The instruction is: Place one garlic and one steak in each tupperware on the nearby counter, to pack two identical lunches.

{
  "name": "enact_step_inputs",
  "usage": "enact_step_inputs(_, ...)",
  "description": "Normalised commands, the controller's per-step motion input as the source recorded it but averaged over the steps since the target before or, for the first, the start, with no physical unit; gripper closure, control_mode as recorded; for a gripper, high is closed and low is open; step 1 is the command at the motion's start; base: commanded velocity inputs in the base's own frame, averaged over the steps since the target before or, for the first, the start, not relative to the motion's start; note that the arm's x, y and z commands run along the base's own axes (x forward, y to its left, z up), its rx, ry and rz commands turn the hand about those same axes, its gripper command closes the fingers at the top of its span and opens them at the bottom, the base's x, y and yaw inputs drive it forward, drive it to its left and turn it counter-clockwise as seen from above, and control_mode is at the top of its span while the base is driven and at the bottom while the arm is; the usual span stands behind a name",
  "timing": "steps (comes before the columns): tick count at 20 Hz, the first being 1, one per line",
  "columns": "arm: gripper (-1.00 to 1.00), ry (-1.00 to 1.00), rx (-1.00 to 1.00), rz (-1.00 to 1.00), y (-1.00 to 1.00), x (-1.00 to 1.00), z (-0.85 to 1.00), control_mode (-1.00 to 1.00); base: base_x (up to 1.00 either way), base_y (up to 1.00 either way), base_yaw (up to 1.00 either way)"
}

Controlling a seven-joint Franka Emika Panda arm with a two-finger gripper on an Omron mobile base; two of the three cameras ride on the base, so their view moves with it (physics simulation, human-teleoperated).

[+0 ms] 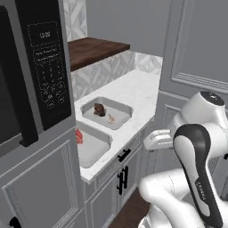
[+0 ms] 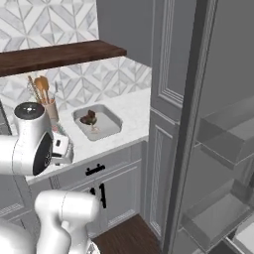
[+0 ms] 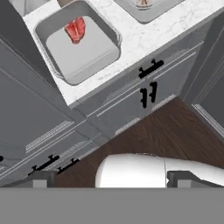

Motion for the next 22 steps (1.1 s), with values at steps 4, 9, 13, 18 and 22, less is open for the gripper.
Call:
enact_step_inputs(4,-1.00,0.00,0.00,0.00,0.00,0.00,0.00,1.00,-1.00,0.00,-0.15)
enact_step_inputs(9,-1.00,0.00,0.00,0.00,0.00,0.00,0.00,1.00,-1.00,0.00,-0.17)
enact_step_inputs(13,-1.00,0.00,0.00,0.00,0.00,0.00,0.00,1.00,-1.00,0.00,-0.32)
enact_step_inputs(18,-1.00,0.00,0.00,0.00,0.00,0.00,0.00,1.00,-1.00,0.01,-0.46)
enact_step_inputs(22,-1.00,0.00,0.00,0.00,0.00,0.00,0.00,1.00,-0.62,-0.25,-0.59)
